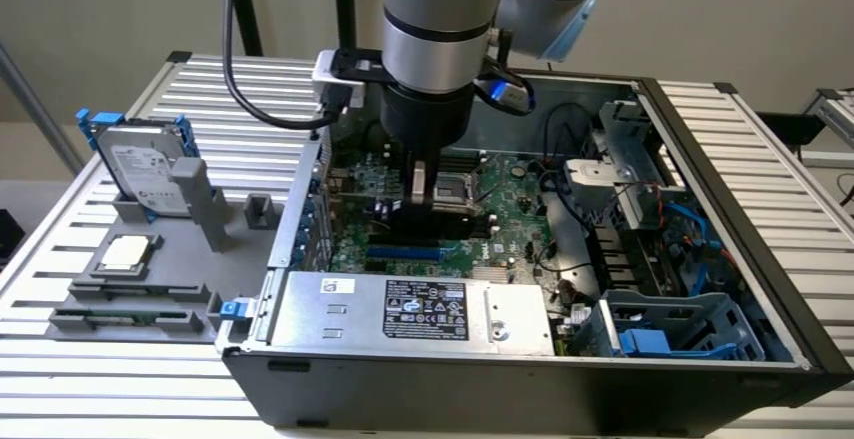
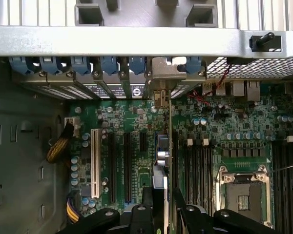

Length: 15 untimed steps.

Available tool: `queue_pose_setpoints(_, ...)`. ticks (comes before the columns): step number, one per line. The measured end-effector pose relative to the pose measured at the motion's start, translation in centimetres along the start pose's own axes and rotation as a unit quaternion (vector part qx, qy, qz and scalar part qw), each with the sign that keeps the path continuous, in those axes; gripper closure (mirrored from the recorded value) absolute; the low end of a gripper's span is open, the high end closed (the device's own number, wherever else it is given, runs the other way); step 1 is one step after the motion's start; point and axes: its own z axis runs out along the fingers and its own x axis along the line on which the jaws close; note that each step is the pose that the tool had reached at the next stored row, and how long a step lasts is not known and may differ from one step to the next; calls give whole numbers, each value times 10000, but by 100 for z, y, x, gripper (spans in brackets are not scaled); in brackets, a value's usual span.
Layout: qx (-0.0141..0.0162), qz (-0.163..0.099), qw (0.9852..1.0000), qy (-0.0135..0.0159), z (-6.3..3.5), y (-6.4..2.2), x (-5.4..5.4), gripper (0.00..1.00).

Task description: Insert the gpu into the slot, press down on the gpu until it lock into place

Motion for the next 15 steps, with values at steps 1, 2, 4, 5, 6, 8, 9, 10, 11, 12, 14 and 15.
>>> queue_pose_setpoints(1, 0, 1, 10000, 0, 9, 3, 1, 74)
queue_pose_setpoints(2, 0, 2, 10000, 1, 19, 6, 2, 74)
queue_pose_setpoints(4, 0, 2, 10000, 1, 40, 12, 3, 74)
queue_pose_setpoints(5, 0, 2, 10000, 0, 52, 14, 4, 74)
queue_pose_setpoints(6, 0, 2, 10000, 1, 62, 14, 5, 74)
queue_pose_setpoints(8, 0, 4, 10000, 0, 85, 17, 6, 74)
queue_pose_setpoints(9, 0, 4, 10000, 0, 96, 17, 7, 74)
queue_pose_setpoints(10, 0, 4, 10000, 0, 106, 19, 8, 74)
queue_pose_setpoints(11, 0, 5, 10000, 0, 117, 20, 9, 74)
queue_pose_setpoints(12, 0, 5, 10000, 0, 127, 22, 9, 74)
queue_pose_setpoints(14, 0, 4, 10000, 1, 146, 23, 11, 74)
queue_pose_setpoints(15, 0, 4, 10000, 0, 155, 23, 11, 74)
